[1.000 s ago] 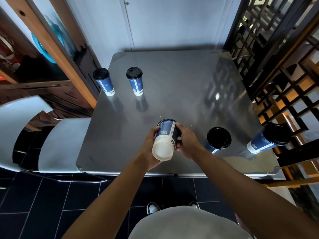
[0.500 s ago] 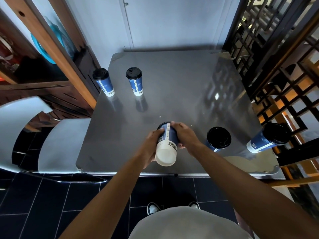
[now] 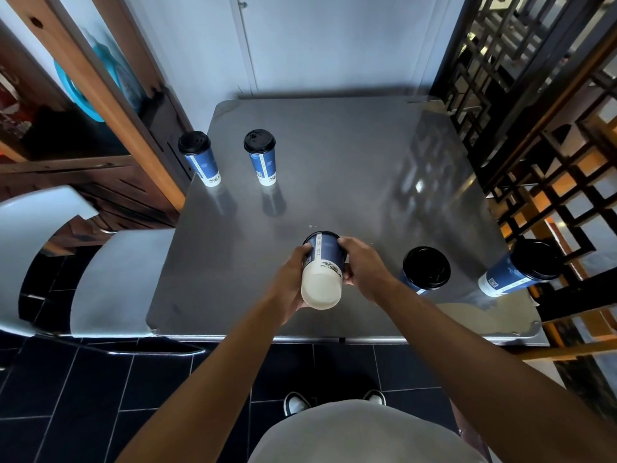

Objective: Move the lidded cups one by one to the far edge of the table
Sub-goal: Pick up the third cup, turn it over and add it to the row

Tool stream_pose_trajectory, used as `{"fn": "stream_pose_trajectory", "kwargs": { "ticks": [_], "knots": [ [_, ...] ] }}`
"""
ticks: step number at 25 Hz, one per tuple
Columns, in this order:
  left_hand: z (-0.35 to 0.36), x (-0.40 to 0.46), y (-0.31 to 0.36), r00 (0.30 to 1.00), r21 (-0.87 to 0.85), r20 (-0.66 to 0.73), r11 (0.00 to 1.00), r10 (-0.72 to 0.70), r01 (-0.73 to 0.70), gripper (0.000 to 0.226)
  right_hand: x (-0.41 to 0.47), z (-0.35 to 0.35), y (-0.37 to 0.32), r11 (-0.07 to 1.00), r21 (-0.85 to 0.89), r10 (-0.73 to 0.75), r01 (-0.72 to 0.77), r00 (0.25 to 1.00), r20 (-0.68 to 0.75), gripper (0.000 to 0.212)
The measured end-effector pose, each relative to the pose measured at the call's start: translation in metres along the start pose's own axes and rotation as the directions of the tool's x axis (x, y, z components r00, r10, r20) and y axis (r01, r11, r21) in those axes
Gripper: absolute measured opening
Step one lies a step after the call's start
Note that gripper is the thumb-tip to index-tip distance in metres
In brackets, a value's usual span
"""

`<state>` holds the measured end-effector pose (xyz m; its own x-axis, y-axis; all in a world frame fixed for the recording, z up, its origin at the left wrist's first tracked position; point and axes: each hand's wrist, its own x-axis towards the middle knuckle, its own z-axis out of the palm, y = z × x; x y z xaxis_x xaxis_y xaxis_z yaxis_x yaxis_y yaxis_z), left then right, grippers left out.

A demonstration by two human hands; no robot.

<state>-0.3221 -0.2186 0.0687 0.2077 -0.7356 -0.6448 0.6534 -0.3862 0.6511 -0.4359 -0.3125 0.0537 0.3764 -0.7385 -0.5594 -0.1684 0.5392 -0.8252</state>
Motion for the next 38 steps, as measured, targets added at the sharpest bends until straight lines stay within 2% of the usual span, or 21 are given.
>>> {"fn": "stream_pose_trajectory", "kwargs": {
  "ticks": [3,4,6,8,12,15,17,21,24,27,32,38],
  "knots": [
    [-0.012,0.006,-0.004,0.986,0.210,-0.126,0.975,0.108,-0.080,0.057,-0.004,-0.001,0.000,0.996,-0.039,0.079,-0.075,0.989,0.126,0.036],
    [-0.017,0.007,-0.004,0.981,0.243,-0.130,0.964,0.142,-0.107,0.062,-0.006,-0.003,0.000,0.992,-0.073,0.112,-0.099,0.974,0.196,0.042],
    [-0.028,0.008,-0.002,0.983,0.271,-0.076,0.952,0.168,-0.142,0.071,-0.008,-0.007,0.001,0.979,-0.188,0.144,-0.083,0.930,0.337,0.046],
    [-0.037,0.010,0.003,0.983,0.328,-0.007,0.929,0.183,-0.170,0.069,-0.007,-0.008,-0.002,0.954,-0.299,0.124,-0.001,0.912,0.391,0.045],
    [-0.046,0.018,0.022,0.969,0.388,0.068,0.888,0.237,-0.245,0.049,0.008,-0.001,-0.017,0.901,-0.416,0.023,0.121,0.945,0.325,0.061],
    [-0.041,0.037,0.043,0.950,0.507,0.125,0.804,0.287,-0.310,0.053,0.030,0.002,-0.037,0.886,-0.437,-0.045,0.155,0.967,0.252,0.073],
    [-0.030,0.057,0.059,0.932,0.549,0.139,0.757,0.335,-0.354,0.056,0.050,0.001,-0.054,0.896,-0.413,-0.066,0.159,0.971,0.231,0.074],
    [0.001,0.116,0.095,0.907,0.619,0.110,0.686,0.408,-0.383,0.055,0.110,-0.009,-0.089,0.842,-0.487,-0.162,0.234,0.969,0.185,0.074],
    [0.021,0.166,0.118,0.887,0.636,0.095,0.658,0.451,-0.403,0.053,0.160,-0.013,-0.110,0.761,-0.576,-0.256,0.298,0.954,0.156,0.077],
    [0.033,0.223,0.136,0.867,0.662,0.064,0.629,0.494,-0.407,0.051,0.220,-0.014,-0.124,0.703,-0.625,-0.327,0.340,0.935,0.141,0.071],
    [0.029,0.302,0.158,0.877,0.711,0.046,0.601,0.479,-0.366,0.050,0.303,-0.014,-0.128,0.721,-0.581,-0.356,0.378,0.921,0.156,0.064],
    [0.024,0.342,0.164,0.890,0.735,0.026,0.595,0.455,-0.325,0.052,0.344,-0.014,-0.118,0.755,-0.548,-0.348,0.360,0.928,0.131,0.066]
  ]
}}
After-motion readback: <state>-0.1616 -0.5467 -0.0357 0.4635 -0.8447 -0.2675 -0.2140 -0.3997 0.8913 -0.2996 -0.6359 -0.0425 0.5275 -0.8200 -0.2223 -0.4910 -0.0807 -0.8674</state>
